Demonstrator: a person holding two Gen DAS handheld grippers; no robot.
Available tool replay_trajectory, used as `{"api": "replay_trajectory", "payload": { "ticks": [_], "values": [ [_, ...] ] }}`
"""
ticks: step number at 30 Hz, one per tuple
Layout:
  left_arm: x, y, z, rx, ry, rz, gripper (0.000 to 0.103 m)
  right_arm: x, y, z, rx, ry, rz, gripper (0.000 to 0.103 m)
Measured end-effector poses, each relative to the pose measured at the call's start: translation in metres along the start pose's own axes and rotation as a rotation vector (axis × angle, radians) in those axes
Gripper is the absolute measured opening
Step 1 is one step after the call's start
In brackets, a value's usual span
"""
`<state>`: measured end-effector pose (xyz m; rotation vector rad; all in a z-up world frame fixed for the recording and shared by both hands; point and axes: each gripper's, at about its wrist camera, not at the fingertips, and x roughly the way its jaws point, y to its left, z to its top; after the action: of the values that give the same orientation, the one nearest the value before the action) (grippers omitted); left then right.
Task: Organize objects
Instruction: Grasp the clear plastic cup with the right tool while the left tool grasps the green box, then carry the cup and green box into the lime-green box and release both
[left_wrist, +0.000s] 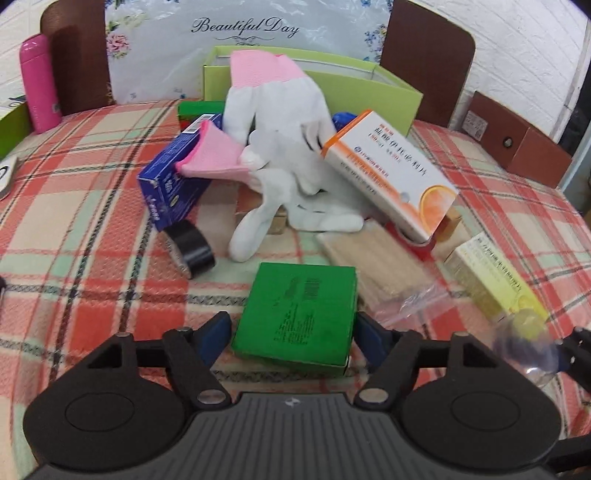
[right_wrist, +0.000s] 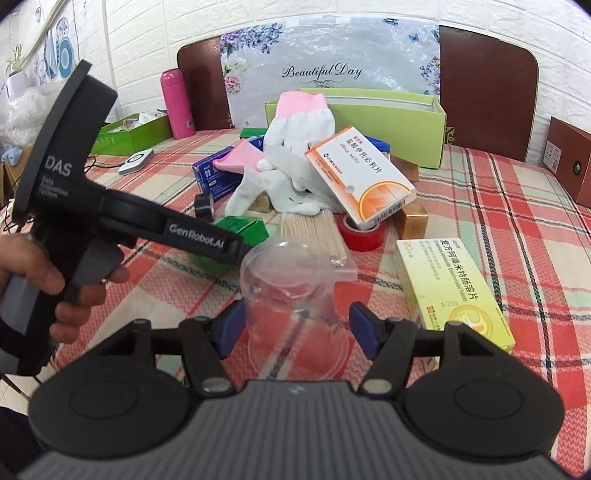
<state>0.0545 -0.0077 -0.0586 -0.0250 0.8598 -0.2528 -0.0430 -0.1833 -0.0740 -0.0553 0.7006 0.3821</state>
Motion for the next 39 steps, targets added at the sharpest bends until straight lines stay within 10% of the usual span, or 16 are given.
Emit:
{"api": "replay_trajectory", "payload": {
  "ticks": [12,23,39],
  "values": [
    [0.006,-0.005,0.004,0.016,0.014,-0.001,0.078,-0.001,0.001,-0.001,-0.003,0.021,0.006,0.069],
    [0.001,-0.007,0.006,0.073,-0.023,-0.011,0.065,0.002,-0.005,0.005,0.027,0.028,0.042,0.046],
    [-0.078,0.008,0.129,0.069,-0.378,-0.16,0.065,-0.012,-0.05,0.143,-0.028,-0.258,0.139,0.046]
  ]
}}
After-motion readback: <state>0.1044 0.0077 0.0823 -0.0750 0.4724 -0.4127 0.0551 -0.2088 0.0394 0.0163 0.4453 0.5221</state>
